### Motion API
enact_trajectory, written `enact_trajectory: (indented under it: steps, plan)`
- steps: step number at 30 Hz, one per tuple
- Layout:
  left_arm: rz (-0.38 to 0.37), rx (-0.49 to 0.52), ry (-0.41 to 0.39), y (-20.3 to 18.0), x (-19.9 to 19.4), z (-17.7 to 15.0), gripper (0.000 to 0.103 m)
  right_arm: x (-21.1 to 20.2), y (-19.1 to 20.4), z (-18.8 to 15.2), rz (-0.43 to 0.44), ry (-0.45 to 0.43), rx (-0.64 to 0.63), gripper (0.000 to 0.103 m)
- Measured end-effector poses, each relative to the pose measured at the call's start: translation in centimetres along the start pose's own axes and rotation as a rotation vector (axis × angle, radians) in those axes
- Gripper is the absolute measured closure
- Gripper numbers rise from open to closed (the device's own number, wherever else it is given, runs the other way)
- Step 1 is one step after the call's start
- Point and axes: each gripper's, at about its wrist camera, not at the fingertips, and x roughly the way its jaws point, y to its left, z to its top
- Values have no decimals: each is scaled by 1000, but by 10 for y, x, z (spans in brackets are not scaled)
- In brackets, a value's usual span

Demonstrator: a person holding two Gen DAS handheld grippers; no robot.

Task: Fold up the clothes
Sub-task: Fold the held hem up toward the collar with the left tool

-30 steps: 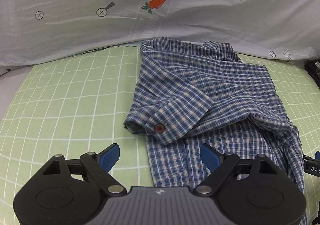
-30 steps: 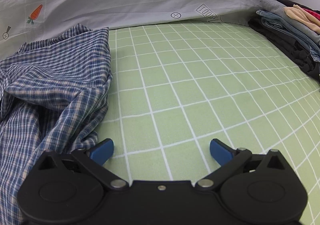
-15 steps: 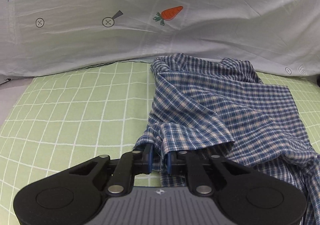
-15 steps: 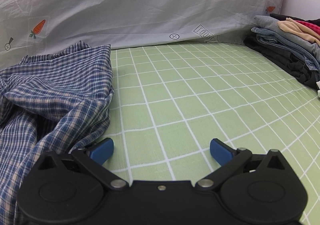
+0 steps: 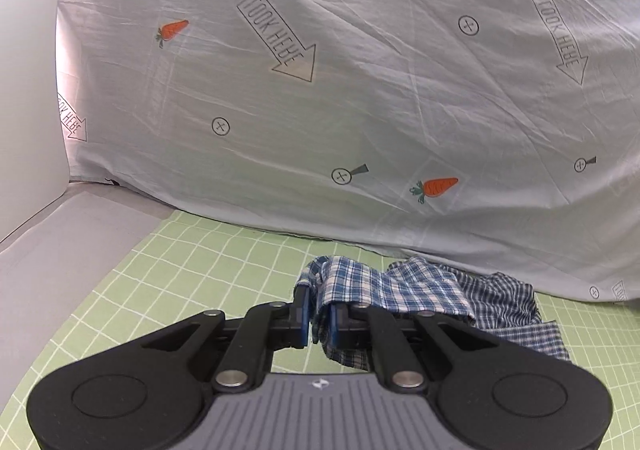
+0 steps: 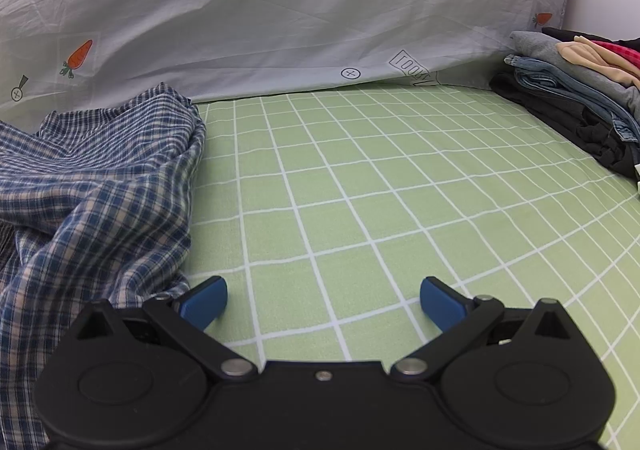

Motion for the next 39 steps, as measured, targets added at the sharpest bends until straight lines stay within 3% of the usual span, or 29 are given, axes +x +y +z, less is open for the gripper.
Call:
enact_trajectory:
  steps: [7,11,16,21,22,24,26,31,34,36,38,39]
  plan:
    - [80,-96,11,26,-6,1,92,0,0,-1,2,-1,1,0]
    - [134,-209,102,52,6,-23,92,1,1,0,7,1,2,0]
    - [155,-300,192,74,16,-50,92,12,4,27,73,16,24,0]
    - [177,-359,269,86,29,-70,92,22,7,54,138,31,46,9]
    - [180,-369,284,89,32,-74,92,24,7,60,151,34,50,12]
    - [184,-395,317,93,39,-80,92,30,10,73,190,41,58,31]
    - [187,-416,340,96,45,-84,92,44,19,92,277,49,63,43]
    - [194,-402,370,94,56,-89,87,80,43,121,428,93,87,46]
    - [197,-394,387,92,62,-91,87,99,58,123,441,141,44,49]
    - [190,-388,387,91,64,-91,88,103,61,121,440,154,23,79]
    - [178,-381,381,90,65,-91,91,107,64,118,438,168,2,96]
    - [174,-369,371,88,64,-88,92,109,66,117,437,175,-8,98]
